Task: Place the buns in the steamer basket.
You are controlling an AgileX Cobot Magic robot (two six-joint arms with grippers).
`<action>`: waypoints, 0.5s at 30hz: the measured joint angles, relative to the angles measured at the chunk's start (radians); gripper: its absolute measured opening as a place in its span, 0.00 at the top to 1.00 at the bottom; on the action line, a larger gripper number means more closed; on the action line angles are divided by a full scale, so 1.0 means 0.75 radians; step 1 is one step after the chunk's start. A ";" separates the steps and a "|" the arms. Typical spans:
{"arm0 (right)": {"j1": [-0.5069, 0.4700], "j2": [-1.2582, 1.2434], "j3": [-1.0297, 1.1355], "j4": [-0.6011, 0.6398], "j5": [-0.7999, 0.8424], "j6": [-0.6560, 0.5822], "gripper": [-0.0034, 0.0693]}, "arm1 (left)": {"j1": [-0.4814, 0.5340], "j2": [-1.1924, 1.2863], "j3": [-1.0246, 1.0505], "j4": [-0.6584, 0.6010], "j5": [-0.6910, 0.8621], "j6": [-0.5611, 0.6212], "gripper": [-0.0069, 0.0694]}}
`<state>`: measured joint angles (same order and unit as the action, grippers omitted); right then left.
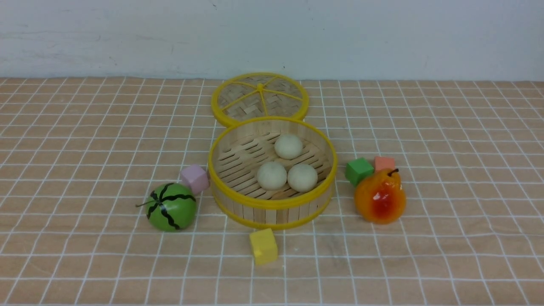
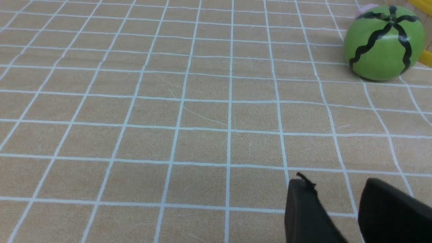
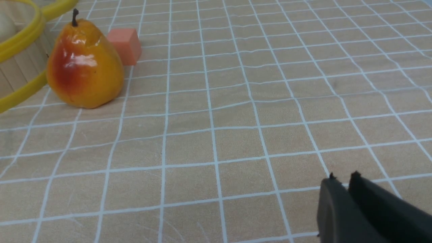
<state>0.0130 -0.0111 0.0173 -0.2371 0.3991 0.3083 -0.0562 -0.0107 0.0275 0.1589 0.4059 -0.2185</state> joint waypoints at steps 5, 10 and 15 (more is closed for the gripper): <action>0.000 0.000 0.000 0.000 0.000 0.000 0.86 | 0.000 0.000 0.000 0.000 0.000 0.000 0.60; 0.000 0.000 0.000 0.000 0.000 0.000 0.85 | 0.000 0.000 0.000 0.000 0.000 0.000 0.60; 0.000 0.000 0.000 0.000 -0.002 0.000 0.84 | 0.000 0.000 0.000 0.000 0.000 0.000 0.60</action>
<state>0.0130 -0.0111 0.0173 -0.2371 0.3978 0.3083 -0.0562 -0.0107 0.0275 0.1589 0.4059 -0.2185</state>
